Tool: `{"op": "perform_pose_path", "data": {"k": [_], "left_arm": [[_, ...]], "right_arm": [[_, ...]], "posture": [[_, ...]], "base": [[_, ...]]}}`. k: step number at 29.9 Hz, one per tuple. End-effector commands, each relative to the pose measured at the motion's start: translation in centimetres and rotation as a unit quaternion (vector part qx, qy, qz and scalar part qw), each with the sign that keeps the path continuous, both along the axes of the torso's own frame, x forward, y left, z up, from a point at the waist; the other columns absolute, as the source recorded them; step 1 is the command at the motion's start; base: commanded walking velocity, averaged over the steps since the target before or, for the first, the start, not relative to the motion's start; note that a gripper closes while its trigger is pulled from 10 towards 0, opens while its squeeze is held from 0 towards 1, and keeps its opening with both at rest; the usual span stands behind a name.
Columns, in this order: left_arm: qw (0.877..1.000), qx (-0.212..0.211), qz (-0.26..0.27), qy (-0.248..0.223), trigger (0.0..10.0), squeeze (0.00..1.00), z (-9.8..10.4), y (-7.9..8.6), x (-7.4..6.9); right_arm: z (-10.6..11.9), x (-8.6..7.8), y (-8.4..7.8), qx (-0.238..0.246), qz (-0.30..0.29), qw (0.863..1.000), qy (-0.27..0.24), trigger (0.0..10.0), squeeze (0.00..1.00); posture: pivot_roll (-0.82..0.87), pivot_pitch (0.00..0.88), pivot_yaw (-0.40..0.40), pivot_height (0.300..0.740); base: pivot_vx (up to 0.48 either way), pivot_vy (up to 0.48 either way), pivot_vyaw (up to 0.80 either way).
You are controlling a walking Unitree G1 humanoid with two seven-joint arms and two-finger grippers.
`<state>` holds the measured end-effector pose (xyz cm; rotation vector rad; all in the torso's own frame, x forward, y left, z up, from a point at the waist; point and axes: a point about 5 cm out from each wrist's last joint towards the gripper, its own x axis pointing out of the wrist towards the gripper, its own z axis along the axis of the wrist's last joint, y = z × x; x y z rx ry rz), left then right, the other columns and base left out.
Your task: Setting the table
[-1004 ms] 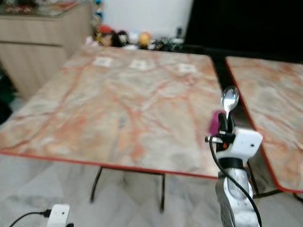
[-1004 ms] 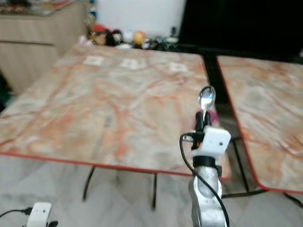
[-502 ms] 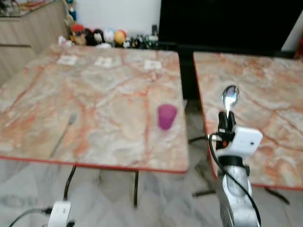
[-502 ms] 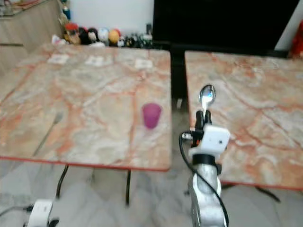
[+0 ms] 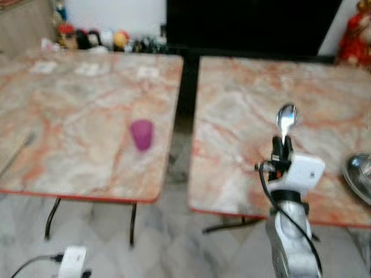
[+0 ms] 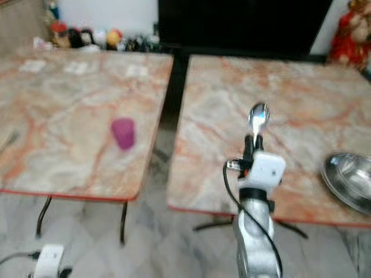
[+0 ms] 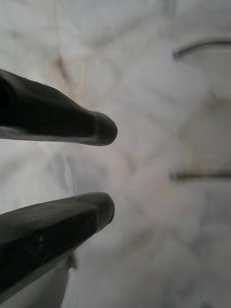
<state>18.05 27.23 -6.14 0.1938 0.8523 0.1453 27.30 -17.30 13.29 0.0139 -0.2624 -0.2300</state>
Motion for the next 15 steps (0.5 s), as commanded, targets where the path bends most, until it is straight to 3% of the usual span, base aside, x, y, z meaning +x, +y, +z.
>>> {"op": "perform_pose_path", "data": {"k": [1, 15], "left_arm": [[1.0, 0.008, 0.004, 0.011, 10.0, 0.0, -0.02, 0.75, -0.56], [1.0, 0.009, 0.007, 0.01, 10.0, 0.0, 0.02, 0.83, -0.53]], "right_arm": [[0.53, 0.2, 0.5, 0.005, 0.005, 1.0, -0.011, 10.0, 0.0], [0.49, 0.34, -0.19, 0.001, -0.007, 1.0, -0.011, 10.0, 0.0]], "posture": [[0.06, 0.009, -0.017, 0.74], [0.06, 0.014, -0.011, 0.74]], "base": [[0.0, -0.48, 0.0], [0.0, -0.48, 0.0]]}}
